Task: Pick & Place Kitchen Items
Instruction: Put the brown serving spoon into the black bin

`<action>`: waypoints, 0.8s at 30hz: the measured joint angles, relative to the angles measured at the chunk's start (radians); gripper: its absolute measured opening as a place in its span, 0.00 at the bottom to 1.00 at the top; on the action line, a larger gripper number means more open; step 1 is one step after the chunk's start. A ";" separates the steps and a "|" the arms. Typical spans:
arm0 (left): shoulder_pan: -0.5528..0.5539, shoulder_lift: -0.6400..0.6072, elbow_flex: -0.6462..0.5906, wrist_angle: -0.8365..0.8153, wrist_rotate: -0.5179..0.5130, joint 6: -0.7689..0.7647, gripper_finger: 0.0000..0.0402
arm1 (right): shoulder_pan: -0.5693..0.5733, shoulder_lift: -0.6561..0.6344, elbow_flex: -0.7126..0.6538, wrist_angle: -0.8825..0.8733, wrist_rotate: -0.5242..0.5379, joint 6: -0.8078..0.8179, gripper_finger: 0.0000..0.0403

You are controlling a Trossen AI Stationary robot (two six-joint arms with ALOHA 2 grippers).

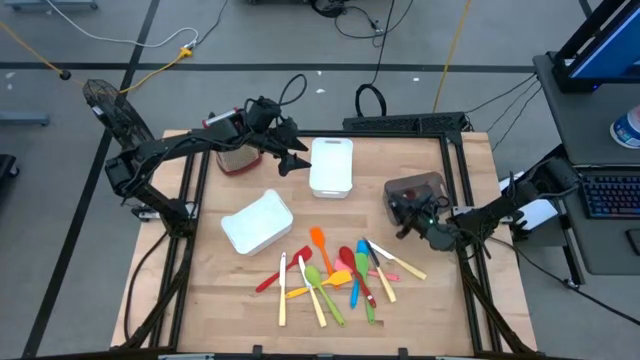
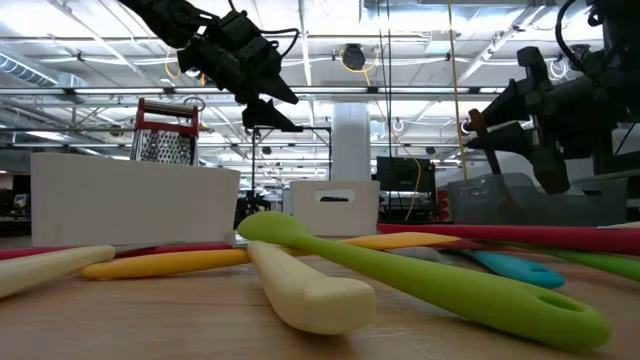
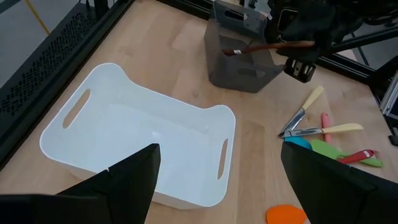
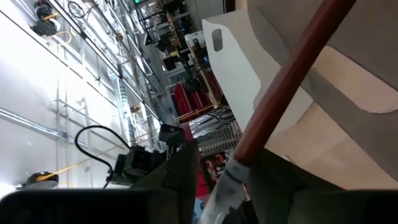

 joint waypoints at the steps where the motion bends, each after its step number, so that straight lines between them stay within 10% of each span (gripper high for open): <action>1: 0.000 0.000 0.000 0.000 0.000 0.000 0.85 | -0.005 0.000 0.000 0.014 0.000 -0.008 0.32; 24: 0.000 0.000 0.000 0.000 0.050 -0.022 0.85 | -0.153 0.000 0.001 0.114 -0.186 -0.162 0.43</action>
